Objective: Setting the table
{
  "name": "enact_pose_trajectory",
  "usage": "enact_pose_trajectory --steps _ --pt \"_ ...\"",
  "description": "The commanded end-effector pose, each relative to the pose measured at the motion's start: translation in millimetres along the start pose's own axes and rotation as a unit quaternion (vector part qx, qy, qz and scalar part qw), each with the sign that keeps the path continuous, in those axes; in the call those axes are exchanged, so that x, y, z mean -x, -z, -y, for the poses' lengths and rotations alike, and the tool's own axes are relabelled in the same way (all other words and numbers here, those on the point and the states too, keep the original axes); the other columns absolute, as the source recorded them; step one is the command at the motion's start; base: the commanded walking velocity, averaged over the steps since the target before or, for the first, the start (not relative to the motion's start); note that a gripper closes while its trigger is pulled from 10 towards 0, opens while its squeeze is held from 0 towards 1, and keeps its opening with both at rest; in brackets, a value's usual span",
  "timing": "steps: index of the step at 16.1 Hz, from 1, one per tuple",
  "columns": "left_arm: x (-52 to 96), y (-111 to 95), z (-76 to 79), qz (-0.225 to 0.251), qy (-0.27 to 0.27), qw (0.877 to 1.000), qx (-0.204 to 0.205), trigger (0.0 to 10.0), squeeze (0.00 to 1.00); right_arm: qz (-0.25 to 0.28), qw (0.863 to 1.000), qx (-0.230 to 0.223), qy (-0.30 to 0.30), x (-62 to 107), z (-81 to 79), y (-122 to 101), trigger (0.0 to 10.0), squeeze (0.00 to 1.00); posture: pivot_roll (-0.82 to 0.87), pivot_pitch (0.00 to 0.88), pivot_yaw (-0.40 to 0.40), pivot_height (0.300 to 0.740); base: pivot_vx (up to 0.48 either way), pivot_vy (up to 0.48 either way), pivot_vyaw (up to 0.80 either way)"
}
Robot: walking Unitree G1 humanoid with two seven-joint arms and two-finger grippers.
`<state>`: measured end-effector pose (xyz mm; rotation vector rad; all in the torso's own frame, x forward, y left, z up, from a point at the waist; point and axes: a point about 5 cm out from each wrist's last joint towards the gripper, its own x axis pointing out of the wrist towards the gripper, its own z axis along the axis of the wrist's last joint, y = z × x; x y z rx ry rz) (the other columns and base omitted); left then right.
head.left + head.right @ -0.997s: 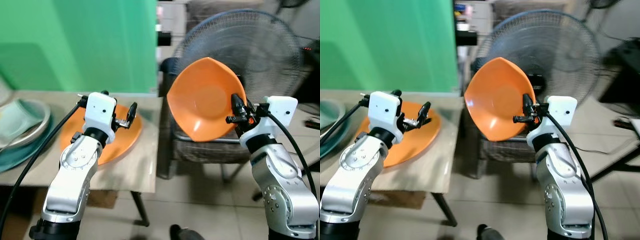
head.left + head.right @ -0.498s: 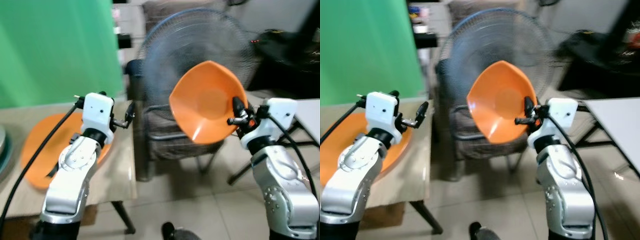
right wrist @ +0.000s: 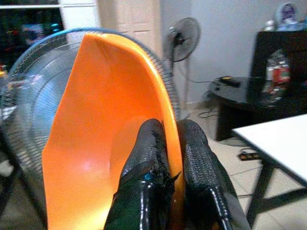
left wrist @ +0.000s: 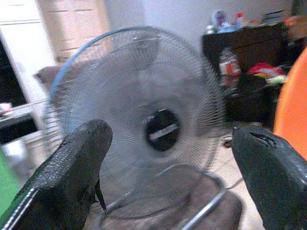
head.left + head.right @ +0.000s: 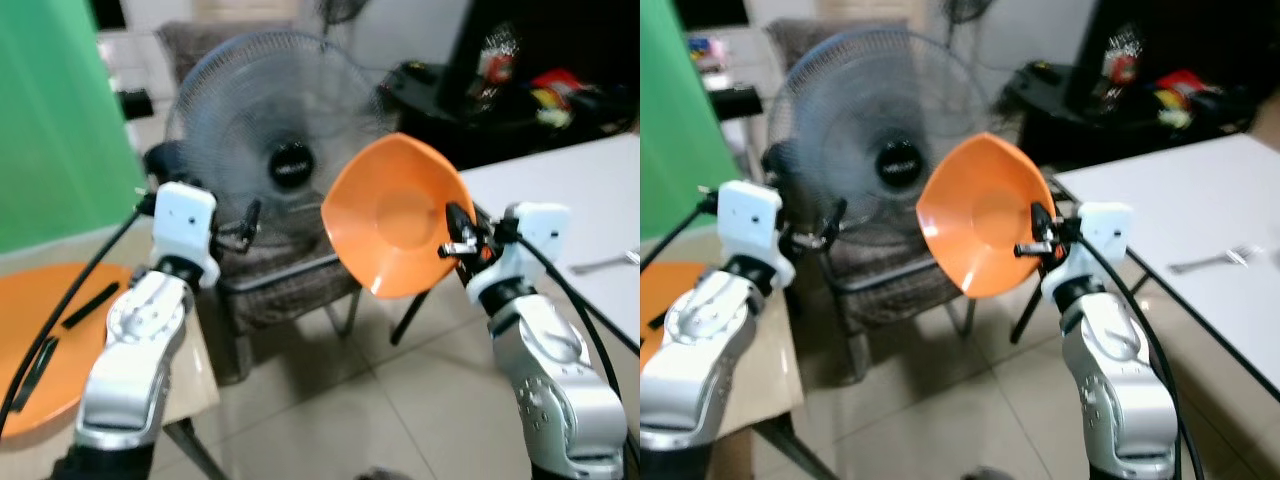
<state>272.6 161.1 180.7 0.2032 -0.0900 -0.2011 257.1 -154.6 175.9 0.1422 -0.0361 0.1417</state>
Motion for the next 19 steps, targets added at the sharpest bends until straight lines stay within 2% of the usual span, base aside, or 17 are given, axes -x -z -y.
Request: enact_pose_trajectory --steps 1,12,19 --pt "0.5 -2 2.0 0.005 0.006 1.0 0.005 10.0 0.0 0.016 1.0 0.005 0.003 -0.8 2.2 -7 10.0 0.0 0.1 0.0 -0.024 0.74 0.307 0.0 -0.8" --pt "-7.9 -1 6.8 0.009 0.027 1.0 0.008 10.0 0.0 0.001 0.999 -0.002 0.042 2.0 9.9 -6 10.0 0.0 0.06 0.0 0.017 0.74 0.379 0.0 -0.8" --pt "-6.4 1 7.7 0.007 0.029 1.0 0.006 10.0 0.0 -0.004 0.999 -0.006 0.042 -4.8 12.5 -7 10.0 0.0 0.08 0.0 -0.005 0.74 0.4 0.0 -0.8"
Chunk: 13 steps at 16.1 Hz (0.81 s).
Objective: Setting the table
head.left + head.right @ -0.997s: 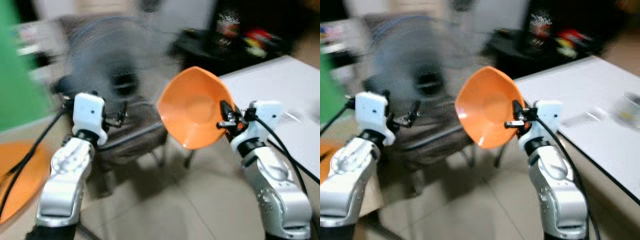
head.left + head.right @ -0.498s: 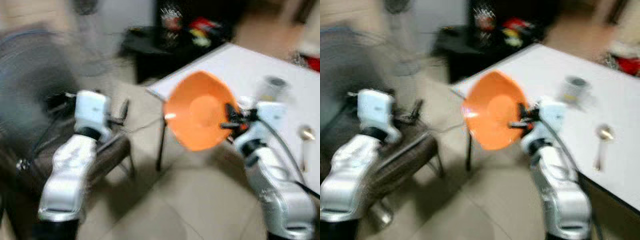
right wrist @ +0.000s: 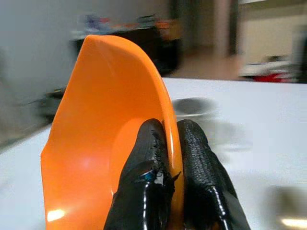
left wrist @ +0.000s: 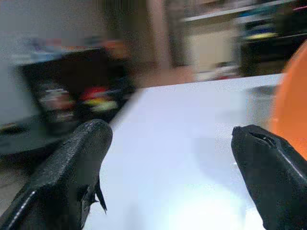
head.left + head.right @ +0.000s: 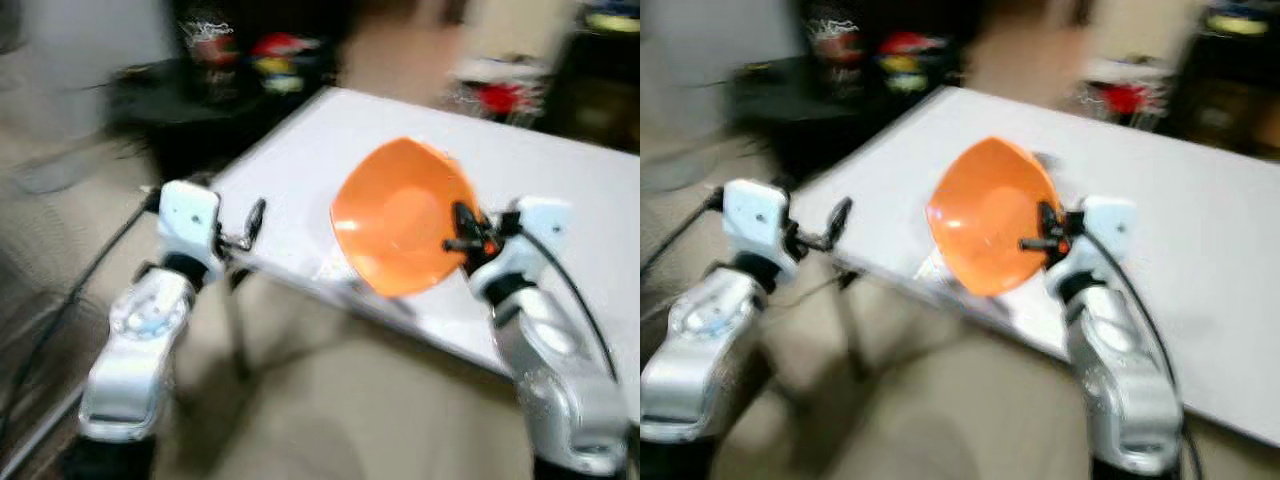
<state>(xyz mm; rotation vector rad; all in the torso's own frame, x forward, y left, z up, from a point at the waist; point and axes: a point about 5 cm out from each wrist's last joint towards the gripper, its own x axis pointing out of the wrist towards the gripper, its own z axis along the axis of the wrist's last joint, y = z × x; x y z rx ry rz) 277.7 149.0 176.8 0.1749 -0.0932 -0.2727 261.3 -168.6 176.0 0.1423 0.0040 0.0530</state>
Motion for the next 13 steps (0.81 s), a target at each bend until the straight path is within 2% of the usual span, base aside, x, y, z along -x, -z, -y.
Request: enact_pose_trajectory --steps 1,6,13 --pt "1.2 -1 -3.9 0.0 -0.006 1.0 -0.009 10.0 0.0 0.012 1.0 -0.008 -0.003 -3.0 -1.4 -6 10.0 0.0 0.07 0.0 -0.005 0.74 0.398 0.0 -0.8" --pt "-0.7 -1 -2.5 0.001 -0.002 1.0 -0.007 10.0 0.0 0.012 1.0 -0.015 -0.006 -8.4 1.8 -8 10.0 0.0 0.07 0.0 -0.004 0.74 0.392 0.0 -0.8" --pt "-1.6 -3 -4.6 0.003 -0.001 1.0 -0.011 10.0 0.0 -0.005 0.996 -0.079 -0.028 -26.1 11.6 -16 10.0 0.0 0.07 0.0 -0.004 0.74 0.378 0.0 0.0"
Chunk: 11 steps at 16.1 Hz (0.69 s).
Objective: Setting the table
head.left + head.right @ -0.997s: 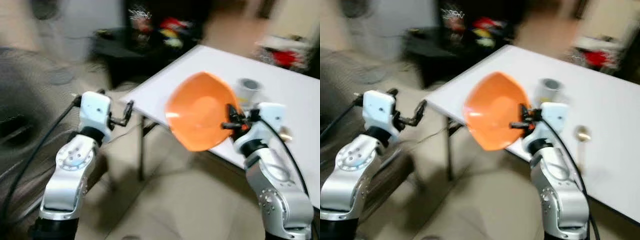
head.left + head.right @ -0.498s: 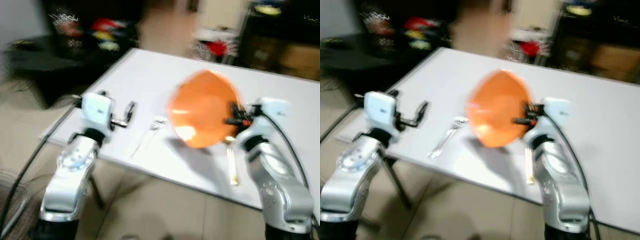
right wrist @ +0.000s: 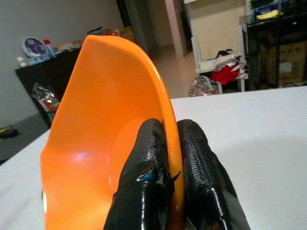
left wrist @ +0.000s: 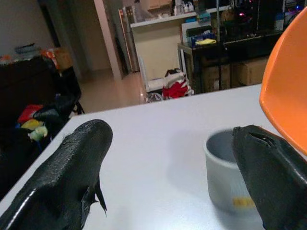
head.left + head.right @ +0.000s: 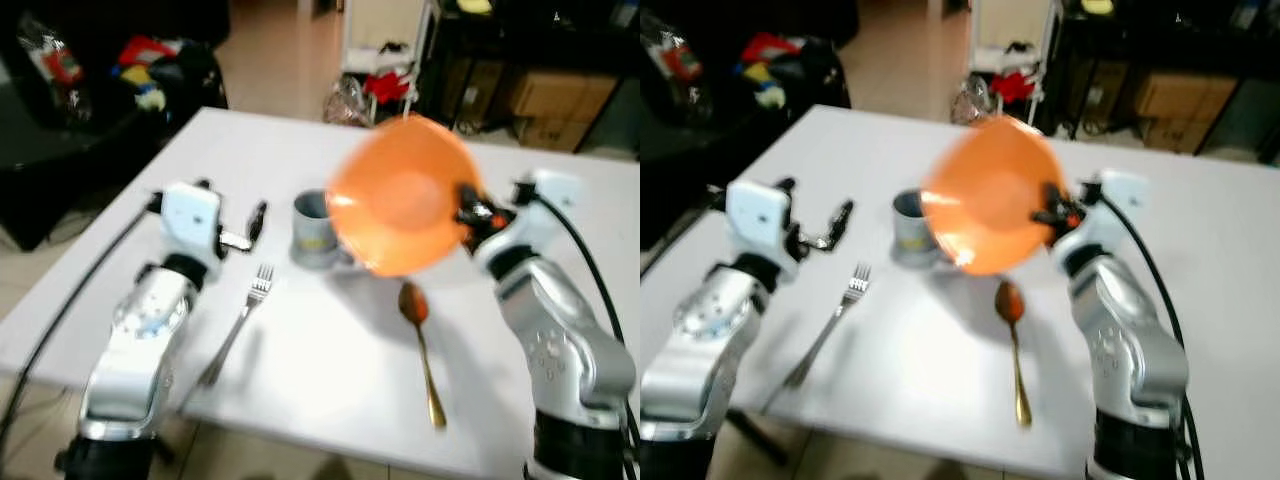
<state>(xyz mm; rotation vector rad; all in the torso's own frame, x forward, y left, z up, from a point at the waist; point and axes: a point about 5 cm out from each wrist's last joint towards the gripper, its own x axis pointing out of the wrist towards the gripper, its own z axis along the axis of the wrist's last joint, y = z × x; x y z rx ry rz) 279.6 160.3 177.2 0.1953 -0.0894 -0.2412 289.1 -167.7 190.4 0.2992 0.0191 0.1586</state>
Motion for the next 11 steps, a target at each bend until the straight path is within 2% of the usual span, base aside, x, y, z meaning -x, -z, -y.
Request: enact_pose_trajectory --steps 1,2,4,5,7,8,9,11 --pt "-2.2 -4 6.8 0.005 0.017 1.0 -0.002 10.0 0.0 -0.019 1.0 -0.012 0.013 0.8 12.9 0 10.0 0.0 0.07 0.0 -0.004 0.74 0.33 0.0 0.0" --pt "-1.3 -5 7.2 0.008 0.029 1.0 0.007 10.0 0.0 -0.032 0.999 -0.011 0.013 -1.8 14.8 2 10.0 0.0 0.07 0.0 -0.002 0.74 0.0 0.0 0.0" --pt "1.1 -6 5.1 0.003 0.057 0.998 -0.003 10.0 0.0 -0.044 0.998 -0.036 0.031 -8.2 22.2 2 10.0 0.0 0.08 0.0 -0.007 0.74 0.0 0.0 0.0" --pt "3.6 -7 1.8 0.002 0.075 0.997 -0.007 10.0 0.0 -0.047 0.996 -0.071 0.037 -11.5 26.6 0 10.0 0.0 0.08 0.0 -0.009 0.74 0.0 0.0 0.0" --pt "6.2 -6 -1.2 -0.008 0.101 0.995 0.001 10.0 0.0 -0.056 0.991 -0.114 0.047 -14.7 33.3 -1 10.0 0.0 0.09 0.0 -0.008 0.74 0.0 0.0 0.0" --pt "10.0 -3 0.7 -0.023 0.133 0.991 0.004 10.0 0.0 -0.073 0.984 -0.153 0.059 -18.1 40.3 3 10.0 0.0 0.09 0.0 -0.007 0.74 0.0 0.0 0.0" --pt "12.2 -1 3.2 -0.03 0.15 0.988 0.011 10.0 0.0 -0.076 0.981 -0.164 0.065 -19.7 43.4 4 10.0 0.0 0.09 0.0 -0.002 0.74 0.0 0.0 0.0" --pt "20.3 1 15.3 -0.049 0.231 0.971 0.03 10.0 0.0 -0.084 0.971 -0.205 0.091 -25.8 54.4 8 10.0 0.0 0.09 0.0 0.0 0.74 0.0 0.0 0.0"
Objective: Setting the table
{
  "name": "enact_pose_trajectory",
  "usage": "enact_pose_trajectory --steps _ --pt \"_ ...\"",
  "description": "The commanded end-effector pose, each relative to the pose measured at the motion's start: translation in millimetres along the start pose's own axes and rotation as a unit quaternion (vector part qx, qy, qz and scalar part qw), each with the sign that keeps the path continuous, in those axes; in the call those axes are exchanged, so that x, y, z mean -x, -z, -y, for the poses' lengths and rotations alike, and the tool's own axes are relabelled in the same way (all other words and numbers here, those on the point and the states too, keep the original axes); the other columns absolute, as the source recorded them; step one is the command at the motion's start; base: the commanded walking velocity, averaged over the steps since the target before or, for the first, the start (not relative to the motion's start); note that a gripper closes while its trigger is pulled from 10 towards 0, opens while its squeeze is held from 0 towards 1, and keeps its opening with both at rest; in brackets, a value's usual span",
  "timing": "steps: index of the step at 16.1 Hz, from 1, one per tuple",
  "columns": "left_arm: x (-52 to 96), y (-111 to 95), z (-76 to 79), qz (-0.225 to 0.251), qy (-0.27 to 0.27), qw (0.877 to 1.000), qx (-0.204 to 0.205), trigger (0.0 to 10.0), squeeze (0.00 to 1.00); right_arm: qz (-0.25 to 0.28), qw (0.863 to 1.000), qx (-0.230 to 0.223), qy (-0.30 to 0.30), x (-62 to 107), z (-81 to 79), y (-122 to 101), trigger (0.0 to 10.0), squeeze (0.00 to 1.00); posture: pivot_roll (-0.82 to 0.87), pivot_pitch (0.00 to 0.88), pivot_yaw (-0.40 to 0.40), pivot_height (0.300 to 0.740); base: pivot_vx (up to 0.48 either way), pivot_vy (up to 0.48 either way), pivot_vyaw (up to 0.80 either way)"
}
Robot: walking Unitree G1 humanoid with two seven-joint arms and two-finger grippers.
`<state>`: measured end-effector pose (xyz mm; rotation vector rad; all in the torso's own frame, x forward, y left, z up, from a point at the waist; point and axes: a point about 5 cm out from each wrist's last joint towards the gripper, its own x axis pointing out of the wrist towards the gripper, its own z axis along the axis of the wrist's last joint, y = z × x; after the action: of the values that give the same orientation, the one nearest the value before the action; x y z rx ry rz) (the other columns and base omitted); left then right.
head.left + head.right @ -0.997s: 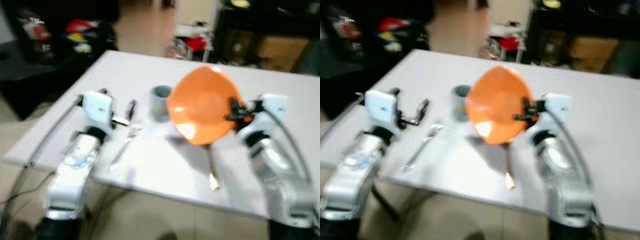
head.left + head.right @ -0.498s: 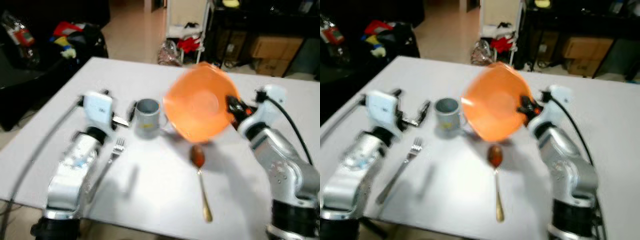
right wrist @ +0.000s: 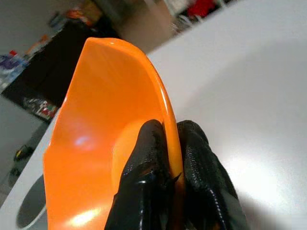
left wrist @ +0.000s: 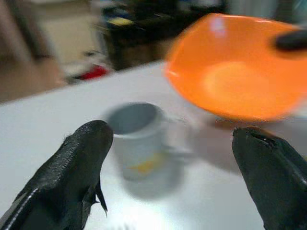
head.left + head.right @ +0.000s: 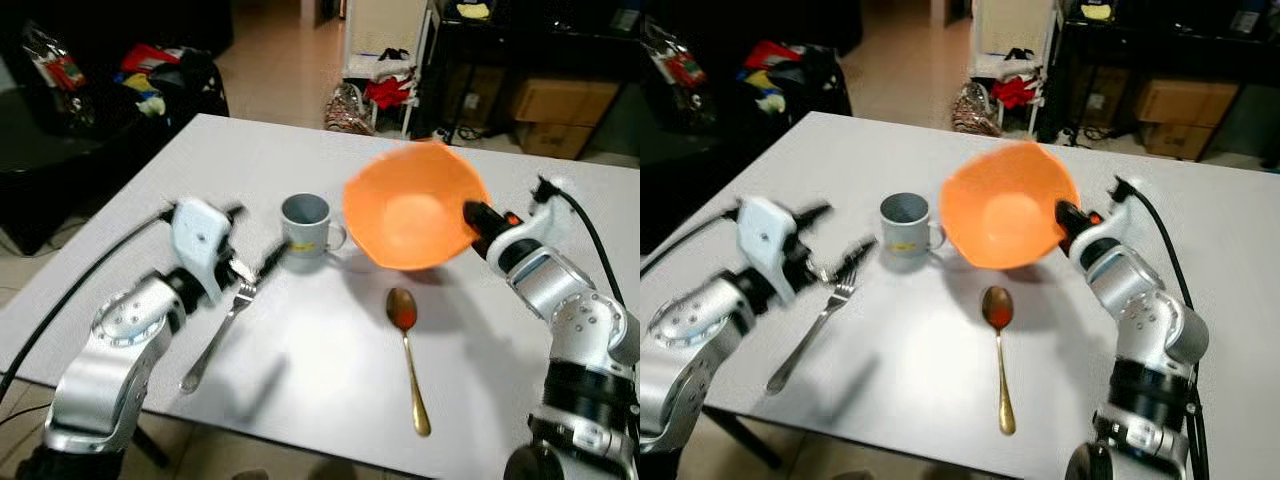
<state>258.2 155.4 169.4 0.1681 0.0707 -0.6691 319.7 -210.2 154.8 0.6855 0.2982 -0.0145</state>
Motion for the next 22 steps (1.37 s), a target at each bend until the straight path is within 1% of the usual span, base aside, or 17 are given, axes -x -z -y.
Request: enact_pose_trajectory --steps 1,2,4,5,8,14,17,22 --pt "-0.5 -1 9.7 -0.005 0.05 0.999 0.009 10.0 0.0 0.016 1.0 -0.018 -0.008 -1.2 -3.2 -12 10.0 0.0 0.08 0.0 0.003 0.74 0.0 0.0 0.0" --pt "-0.4 0 12.4 -0.012 0.071 0.997 0.016 10.0 0.0 0.011 0.999 -0.036 -0.008 -2.6 -1.9 -12 10.0 0.0 0.08 0.0 0.008 0.74 0.0 0.0 0.0" --pt "-2.8 -1 14.5 -0.013 0.089 0.996 0.027 10.0 0.0 -0.011 0.995 -0.094 -0.012 -8.8 3.8 -6 10.0 0.0 0.07 0.0 0.02 0.74 0.0 0.0 0.0" --pt "-3.1 -2 15.3 -0.014 0.094 0.995 0.029 10.0 0.0 -0.029 0.994 -0.107 -0.011 -13.6 6.4 0 10.0 0.0 0.07 0.0 0.02 0.74 0.0 0.0 0.0" --pt "-2.3 -3 16.3 -0.017 0.102 0.994 0.027 10.0 0.0 -0.042 0.991 -0.131 -0.001 -18.6 6.4 7 10.0 0.0 0.08 0.0 0.021 0.74 0.0 0.0 0.0" --pt "-1.0 -4 15.6 -0.021 0.103 0.994 0.024 10.0 0.0 -0.078 0.985 -0.154 0.01 -23.8 7.1 19 10.0 0.0 0.08 0.0 0.015 0.74 0.0 0.0 0.0" --pt "-2.2 -4 16.2 -0.021 0.102 0.994 0.022 10.0 0.0 -0.094 0.984 -0.152 0.016 -26.9 6.7 26 10.0 0.0 0.08 0.0 0.013 0.74 0.0 0.0 0.0" --pt "-4.1 -5 12.9 -0.022 0.1 0.995 0.019 10.0 0.0 -0.103 0.983 -0.147 0.026 -32.3 5.5 30 10.0 0.0 0.08 0.0 0.01 0.74 0.0 0.0 0.0"
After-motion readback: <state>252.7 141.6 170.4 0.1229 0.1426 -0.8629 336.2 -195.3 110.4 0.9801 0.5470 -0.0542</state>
